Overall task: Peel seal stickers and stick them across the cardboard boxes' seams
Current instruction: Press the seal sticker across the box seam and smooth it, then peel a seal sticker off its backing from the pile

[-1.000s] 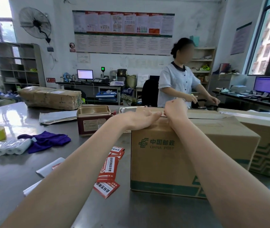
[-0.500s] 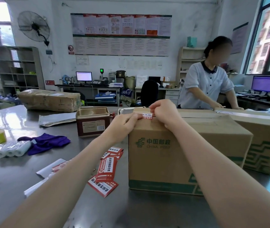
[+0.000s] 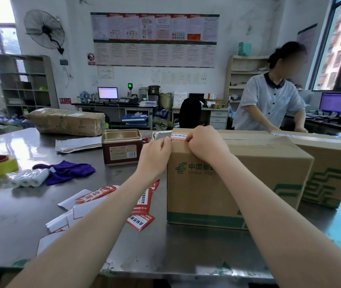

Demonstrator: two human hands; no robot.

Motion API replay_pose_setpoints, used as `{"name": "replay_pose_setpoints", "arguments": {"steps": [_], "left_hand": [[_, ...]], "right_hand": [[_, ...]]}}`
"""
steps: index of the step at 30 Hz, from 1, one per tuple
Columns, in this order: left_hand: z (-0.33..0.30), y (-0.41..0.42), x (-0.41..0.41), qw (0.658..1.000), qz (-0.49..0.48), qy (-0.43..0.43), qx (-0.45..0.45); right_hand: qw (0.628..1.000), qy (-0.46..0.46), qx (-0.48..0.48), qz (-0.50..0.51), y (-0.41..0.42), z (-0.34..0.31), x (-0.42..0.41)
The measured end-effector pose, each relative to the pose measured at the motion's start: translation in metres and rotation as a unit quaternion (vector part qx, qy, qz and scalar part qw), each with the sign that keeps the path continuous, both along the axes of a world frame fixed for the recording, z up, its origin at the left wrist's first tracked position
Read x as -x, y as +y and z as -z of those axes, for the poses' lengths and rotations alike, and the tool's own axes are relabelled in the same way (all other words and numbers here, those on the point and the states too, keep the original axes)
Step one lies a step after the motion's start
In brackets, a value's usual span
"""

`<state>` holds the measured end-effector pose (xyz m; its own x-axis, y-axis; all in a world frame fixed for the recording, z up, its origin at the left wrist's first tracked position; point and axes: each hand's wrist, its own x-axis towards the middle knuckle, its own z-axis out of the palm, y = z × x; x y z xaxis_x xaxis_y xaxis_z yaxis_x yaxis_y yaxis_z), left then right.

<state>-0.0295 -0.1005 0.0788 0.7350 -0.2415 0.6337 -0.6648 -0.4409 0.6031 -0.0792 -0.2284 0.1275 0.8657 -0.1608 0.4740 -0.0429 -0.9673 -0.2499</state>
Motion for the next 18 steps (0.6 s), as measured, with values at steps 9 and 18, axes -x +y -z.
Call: {"name": "replay_pose_setpoints", "arguments": {"steps": [9,18], "left_hand": [[-0.004,0.027,0.015,0.967,0.107,0.166,0.161],[0.012,0.08,0.002,0.953,0.018,0.208,0.219]], "right_hand": [[0.993,-0.107,0.015,-0.04,0.03,0.025,0.03],[0.975,-0.129,-0.009,-0.181,0.096,0.067,0.035]]}}
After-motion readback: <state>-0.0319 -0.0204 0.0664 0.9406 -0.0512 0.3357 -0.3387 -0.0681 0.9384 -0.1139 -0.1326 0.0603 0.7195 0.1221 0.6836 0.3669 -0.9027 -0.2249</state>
